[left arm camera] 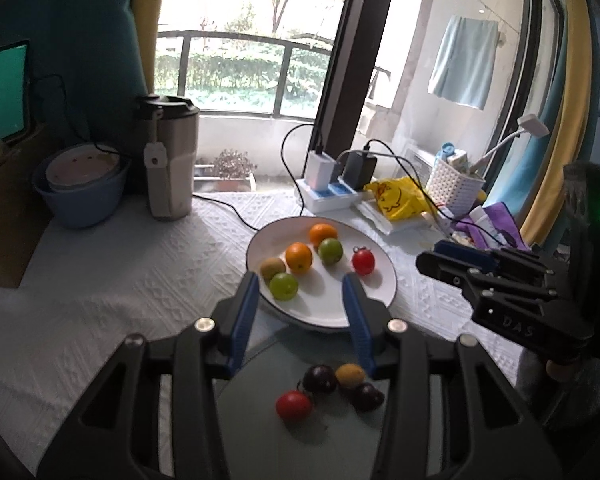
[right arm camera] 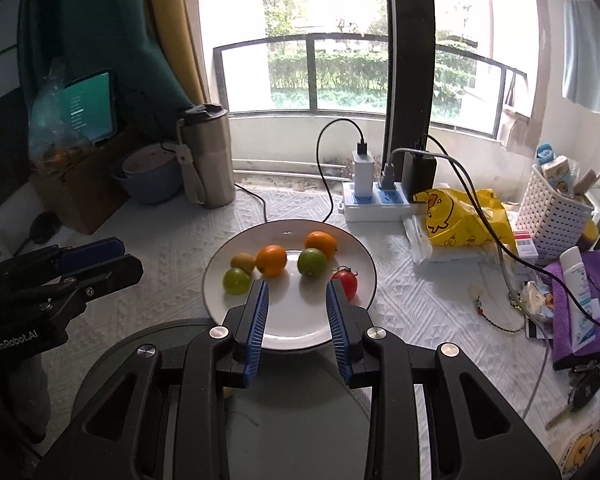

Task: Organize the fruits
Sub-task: 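Withdraw both open tools from the plate back over the tray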

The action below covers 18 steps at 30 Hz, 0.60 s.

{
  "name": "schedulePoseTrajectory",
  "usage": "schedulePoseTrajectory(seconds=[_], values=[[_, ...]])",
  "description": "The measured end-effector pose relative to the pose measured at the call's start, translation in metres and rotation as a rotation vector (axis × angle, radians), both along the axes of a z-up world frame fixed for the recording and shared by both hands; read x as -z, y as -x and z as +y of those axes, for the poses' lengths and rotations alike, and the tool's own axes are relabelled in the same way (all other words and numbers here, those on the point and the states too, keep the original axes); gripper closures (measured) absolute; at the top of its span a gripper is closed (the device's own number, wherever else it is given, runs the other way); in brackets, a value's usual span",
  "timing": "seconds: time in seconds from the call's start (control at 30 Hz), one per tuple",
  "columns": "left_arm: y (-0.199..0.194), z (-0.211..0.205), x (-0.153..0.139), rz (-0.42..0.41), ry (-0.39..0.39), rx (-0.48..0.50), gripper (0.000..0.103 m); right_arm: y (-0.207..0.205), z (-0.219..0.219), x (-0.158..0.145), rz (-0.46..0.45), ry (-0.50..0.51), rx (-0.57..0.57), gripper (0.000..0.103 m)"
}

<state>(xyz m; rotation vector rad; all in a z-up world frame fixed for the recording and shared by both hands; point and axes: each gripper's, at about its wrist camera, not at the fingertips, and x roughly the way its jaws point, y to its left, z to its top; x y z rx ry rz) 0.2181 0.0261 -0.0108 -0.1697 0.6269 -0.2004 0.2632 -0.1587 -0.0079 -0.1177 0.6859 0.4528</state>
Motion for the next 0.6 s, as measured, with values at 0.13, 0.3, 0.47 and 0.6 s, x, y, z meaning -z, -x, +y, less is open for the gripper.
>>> schedulePoseTrajectory(seconds=[0.13, 0.3, 0.47, 0.6], values=[[0.015, 0.003, -0.002, -0.011, 0.001, -0.005, 0.058, 0.014, 0.003, -0.005, -0.010, 0.000, -0.007, 0.071], [0.031, 0.005, 0.000, -0.013, 0.002, -0.008, 0.058, 0.032, 0.006, -0.005, -0.010, 0.000, -0.016, 0.071], [0.048, 0.006, 0.005, -0.006, 0.008, -0.011, 0.058, 0.046, 0.008, 0.002, 0.004, 0.003, -0.018, 0.068], [0.060, 0.007, 0.012, 0.003, 0.014, -0.014, 0.058, 0.056, 0.008, 0.008, 0.020, 0.001, -0.023, 0.066]])
